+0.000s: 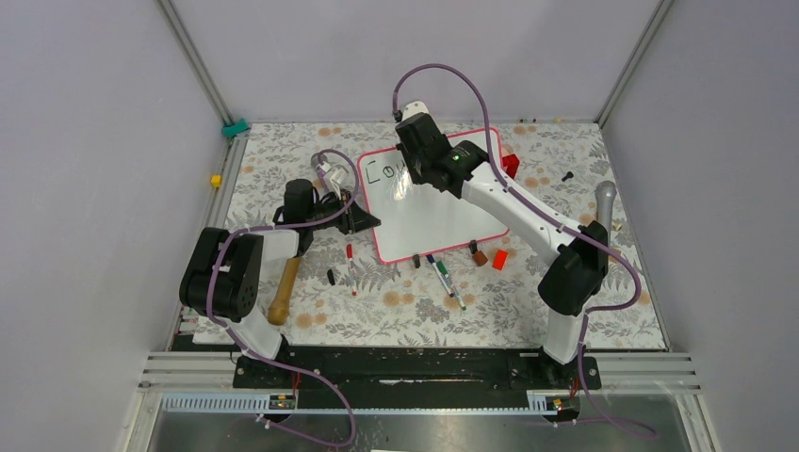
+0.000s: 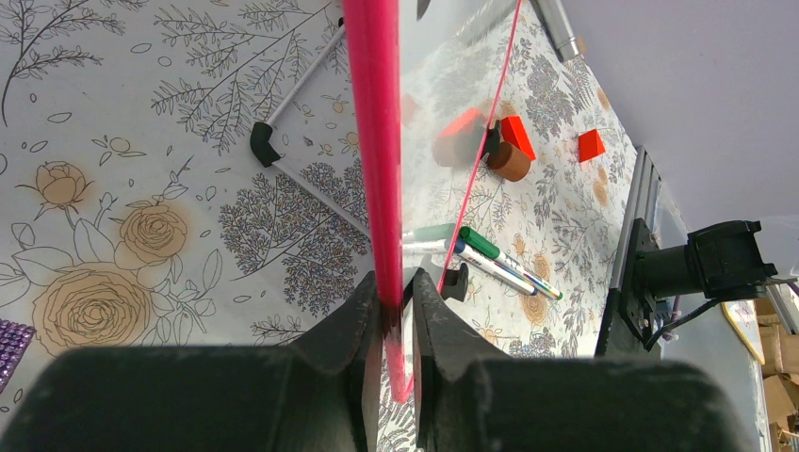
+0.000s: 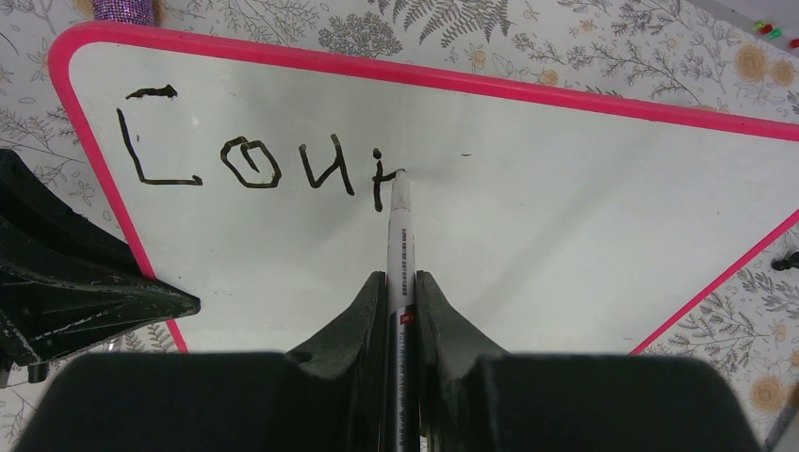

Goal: Write a sentence on the whiteboard

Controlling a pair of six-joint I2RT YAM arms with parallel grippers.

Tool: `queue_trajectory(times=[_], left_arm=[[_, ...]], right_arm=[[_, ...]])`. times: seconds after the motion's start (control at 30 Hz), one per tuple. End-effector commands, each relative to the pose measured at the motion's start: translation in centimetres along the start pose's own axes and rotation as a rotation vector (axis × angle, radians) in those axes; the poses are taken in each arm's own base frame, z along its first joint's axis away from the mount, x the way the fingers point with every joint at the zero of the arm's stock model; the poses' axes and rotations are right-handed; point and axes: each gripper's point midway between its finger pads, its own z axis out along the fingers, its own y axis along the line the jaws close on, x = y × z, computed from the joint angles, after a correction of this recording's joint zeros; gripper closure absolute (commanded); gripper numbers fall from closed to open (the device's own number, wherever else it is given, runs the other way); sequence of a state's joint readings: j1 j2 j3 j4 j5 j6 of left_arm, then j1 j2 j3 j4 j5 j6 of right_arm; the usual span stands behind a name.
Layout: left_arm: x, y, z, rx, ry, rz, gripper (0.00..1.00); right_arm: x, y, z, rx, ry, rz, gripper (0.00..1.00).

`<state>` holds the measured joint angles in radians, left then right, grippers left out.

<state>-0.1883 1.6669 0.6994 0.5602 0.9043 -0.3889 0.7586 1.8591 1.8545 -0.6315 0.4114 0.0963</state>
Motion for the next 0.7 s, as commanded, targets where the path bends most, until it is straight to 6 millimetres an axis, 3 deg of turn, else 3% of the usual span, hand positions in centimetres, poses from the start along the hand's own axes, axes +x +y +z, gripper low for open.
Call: queue_trajectory(times=[0.0,0.27,0.67], left_arm=[[0.8,2.7,0.1,-0.1,0.009,0.026,1.0],[0.9,2.8,0.1,-0.099,0.011,0.022,1.0],[0.8,2.7,0.0,-0.091,0.005,0.019,1.0]], right_arm=[[-2.3,-0.7,-1.7,0.015,-0.069,0.024,1.0],[-3.1,-1.3,-4.3,-0.025,-0.159,0.064,1.0],[-1.7,-2.4,-3.0,-0.016,-0.11,0.093,1.0]])
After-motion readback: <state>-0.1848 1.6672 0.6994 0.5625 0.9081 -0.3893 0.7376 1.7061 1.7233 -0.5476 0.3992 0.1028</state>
